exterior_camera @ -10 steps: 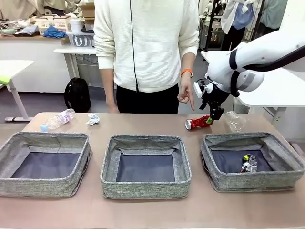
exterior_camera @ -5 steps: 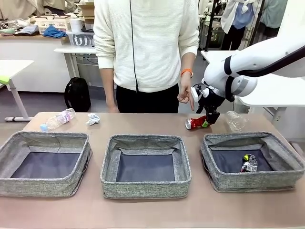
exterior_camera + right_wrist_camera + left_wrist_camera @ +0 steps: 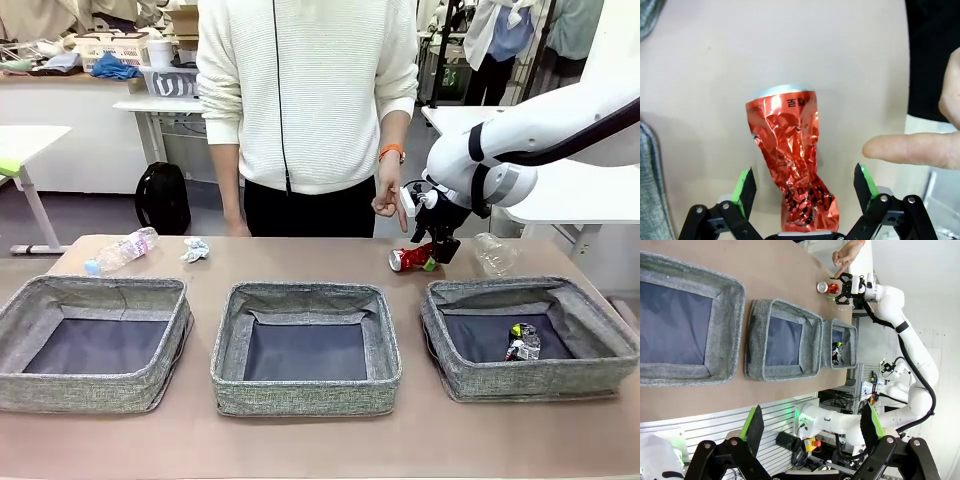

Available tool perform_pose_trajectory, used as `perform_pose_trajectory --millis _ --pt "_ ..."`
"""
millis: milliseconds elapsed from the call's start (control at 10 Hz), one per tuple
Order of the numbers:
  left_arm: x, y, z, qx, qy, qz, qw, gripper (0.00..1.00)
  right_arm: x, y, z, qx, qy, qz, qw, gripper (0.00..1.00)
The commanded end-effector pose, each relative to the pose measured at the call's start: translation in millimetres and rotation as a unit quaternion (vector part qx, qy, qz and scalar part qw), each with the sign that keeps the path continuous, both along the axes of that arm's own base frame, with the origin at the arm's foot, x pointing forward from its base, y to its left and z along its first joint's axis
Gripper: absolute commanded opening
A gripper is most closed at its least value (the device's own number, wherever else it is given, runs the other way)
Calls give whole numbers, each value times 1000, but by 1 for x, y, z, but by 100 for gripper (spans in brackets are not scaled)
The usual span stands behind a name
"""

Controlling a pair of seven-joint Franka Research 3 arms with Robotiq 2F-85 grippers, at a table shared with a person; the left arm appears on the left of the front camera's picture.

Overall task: Sort the waste into the appropriate baskets.
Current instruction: Pick up the waste item pointed out by the person.

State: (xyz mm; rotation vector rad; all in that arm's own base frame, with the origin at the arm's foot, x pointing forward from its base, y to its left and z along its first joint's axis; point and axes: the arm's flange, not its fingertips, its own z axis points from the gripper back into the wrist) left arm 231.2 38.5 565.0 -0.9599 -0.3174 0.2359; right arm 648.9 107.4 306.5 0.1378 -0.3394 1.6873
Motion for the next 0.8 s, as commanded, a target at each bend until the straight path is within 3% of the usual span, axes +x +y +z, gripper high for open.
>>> perform_pose_trajectory --millis 0,100,300,500,600,700 --pt "1 0 0 -5 -10 -5 1000 100 4 3 -3 -34 -27 -6 999 76" --pt "1 0 0 -5 -10 -5 1000 100 3 4 -3 -32 -23 3 999 44" --pt "1 0 0 -5 -10 -5 1000 100 3 4 -4 -32 -17 6 999 0" --pt "1 0 0 -5 -10 -5 1000 100 4 5 -7 -35 -12 6 999 0" --pt "1 0 0 -5 -10 -5 1000 100 4 5 -8 -33 -11 6 999 6" --pt "1 0 0 -5 -10 -5 1000 100 4 5 -9 -31 -8 5 999 0"
